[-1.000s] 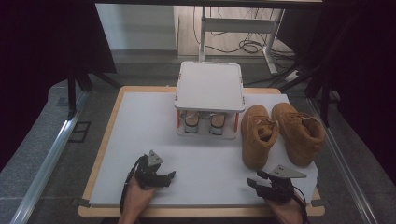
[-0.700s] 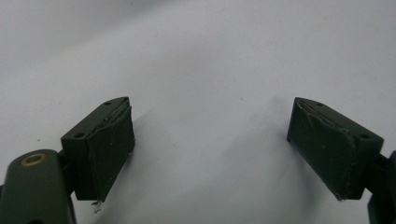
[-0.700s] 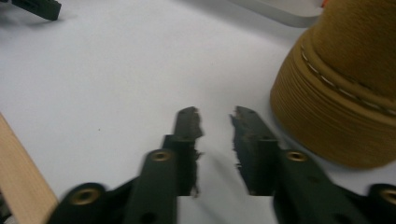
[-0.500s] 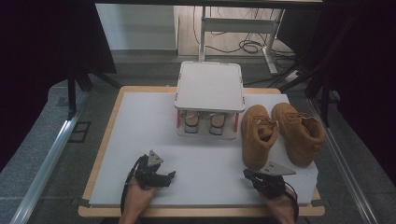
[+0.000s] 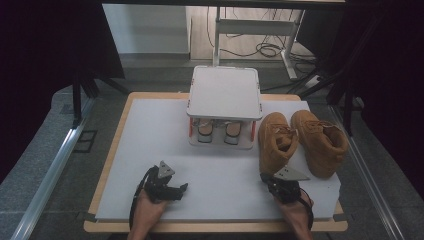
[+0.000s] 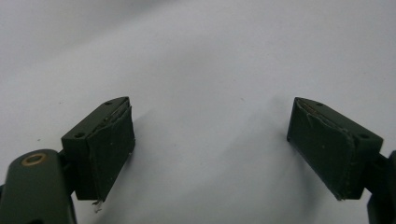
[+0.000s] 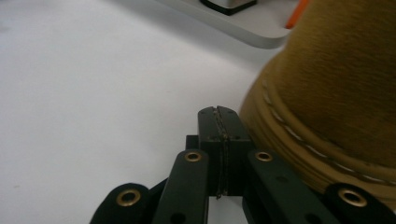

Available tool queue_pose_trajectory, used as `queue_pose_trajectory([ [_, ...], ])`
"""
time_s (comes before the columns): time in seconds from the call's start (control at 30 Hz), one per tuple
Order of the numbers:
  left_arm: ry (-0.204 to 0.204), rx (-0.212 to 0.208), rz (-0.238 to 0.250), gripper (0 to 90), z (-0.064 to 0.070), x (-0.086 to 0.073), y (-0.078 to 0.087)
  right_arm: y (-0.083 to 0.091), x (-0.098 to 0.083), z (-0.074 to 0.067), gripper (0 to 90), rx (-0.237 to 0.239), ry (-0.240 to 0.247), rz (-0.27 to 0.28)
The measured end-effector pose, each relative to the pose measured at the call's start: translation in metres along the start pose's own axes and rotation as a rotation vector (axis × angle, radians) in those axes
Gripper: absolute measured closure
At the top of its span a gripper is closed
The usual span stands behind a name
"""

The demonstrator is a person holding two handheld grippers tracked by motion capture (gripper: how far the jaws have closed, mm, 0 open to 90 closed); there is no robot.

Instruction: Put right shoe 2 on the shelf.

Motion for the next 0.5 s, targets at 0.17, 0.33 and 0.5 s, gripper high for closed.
queue_pose_trajectory([
  [0.17,0.0,0.0,0.001,14.7,0.0,0.0,0.0,0.0001,-0.0017,0.0022,90.0,-0.002,-0.012,0.001],
  [0.33,0.001,0.0,0.001,14.8,0.0,-0.0001,0.0001,0.0025,-0.0019,0.0015,90.0,-0.03,0.028,-0.032],
  [0.5,0.0,0.001,0.002,14.8,0.0,-0.0001,0.0001,0.0081,-0.0069,0.0071,90.0,-0.028,0.03,-0.038],
])
Point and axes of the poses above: each handheld gripper's, and its own axes: y roughly backward along the jaws, x roughly out of its top, z roughly to its right, the point moved 3 cm from there along -y, roughly forward along the jaws, and after that the axes turned 14 degrees about y, right-handed, at the moved point
